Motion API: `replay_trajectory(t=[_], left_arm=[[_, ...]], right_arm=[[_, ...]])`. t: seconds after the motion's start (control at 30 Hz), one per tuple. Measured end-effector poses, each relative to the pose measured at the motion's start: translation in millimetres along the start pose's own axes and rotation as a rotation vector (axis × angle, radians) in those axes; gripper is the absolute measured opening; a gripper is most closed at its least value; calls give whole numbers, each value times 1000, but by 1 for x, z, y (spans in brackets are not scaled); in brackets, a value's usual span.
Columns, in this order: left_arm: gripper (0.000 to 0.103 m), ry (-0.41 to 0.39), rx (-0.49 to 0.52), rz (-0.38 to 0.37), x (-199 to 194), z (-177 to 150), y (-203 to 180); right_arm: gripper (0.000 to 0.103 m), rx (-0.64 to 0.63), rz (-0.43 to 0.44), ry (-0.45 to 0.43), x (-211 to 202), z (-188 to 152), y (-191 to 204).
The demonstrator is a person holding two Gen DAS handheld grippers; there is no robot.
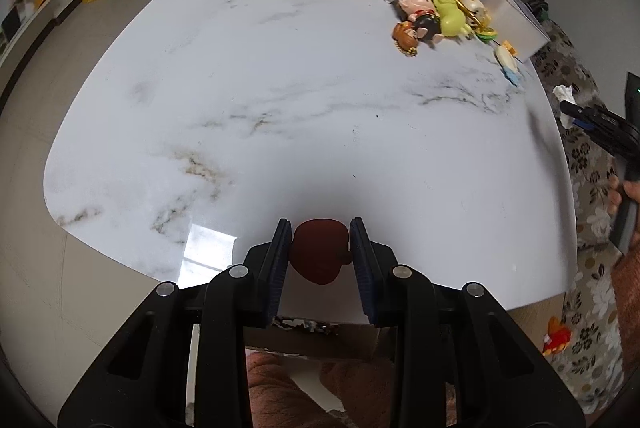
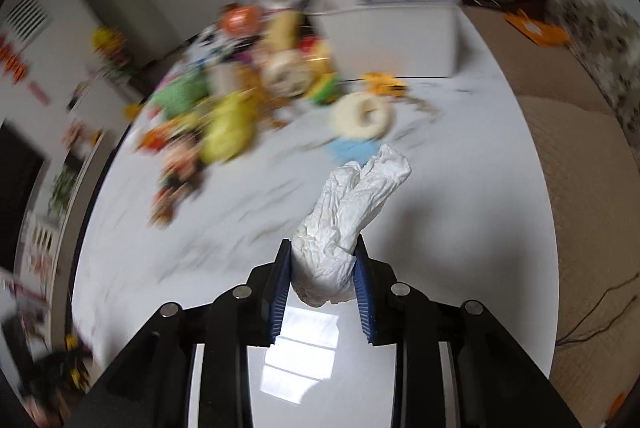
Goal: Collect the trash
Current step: 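Carry both items down and release them into the cardboard box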
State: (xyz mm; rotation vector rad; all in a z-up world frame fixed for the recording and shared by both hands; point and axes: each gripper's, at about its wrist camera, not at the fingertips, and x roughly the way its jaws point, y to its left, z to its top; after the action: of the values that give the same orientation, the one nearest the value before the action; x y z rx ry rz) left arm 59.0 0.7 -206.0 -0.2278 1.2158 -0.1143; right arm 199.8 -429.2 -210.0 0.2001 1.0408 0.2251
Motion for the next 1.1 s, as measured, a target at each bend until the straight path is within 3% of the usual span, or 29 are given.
replay_trajectory(t=[0.2,0.43,0.63,0.8,0.87,0.93,0.97,1.0,1.03,1.1], left_arm=[[30,21,143,-29,-12,-31,12],[30,140,270,-107,-2,-97,35],[30,280,385,-117,48,-152,54],[30,426,372,-83,140,-194,77],[30,463,350,-53,180,-204,83],[41,496,335,-24,212,-208,84],[63,508,329,-16,223,-210,86],[75,513,333,31,242,-210,85],[75,511,336,51,249,-211,87],[75,538,315,85,269,-207,92]], right_arm=[[30,-101,149,26,-58,-98,92],[30,-54,265,188,-43,-219,170],[30,34,232,322,18,-314,191],[30,54,142,413,107,-369,190],[35,91,107,452,152,-387,181],[49,117,65,479,186,-399,174],[53,123,46,492,204,-403,170],[56,129,30,503,215,-405,166],[62,142,-4,513,230,-408,160],[64,150,-23,525,241,-410,155]])
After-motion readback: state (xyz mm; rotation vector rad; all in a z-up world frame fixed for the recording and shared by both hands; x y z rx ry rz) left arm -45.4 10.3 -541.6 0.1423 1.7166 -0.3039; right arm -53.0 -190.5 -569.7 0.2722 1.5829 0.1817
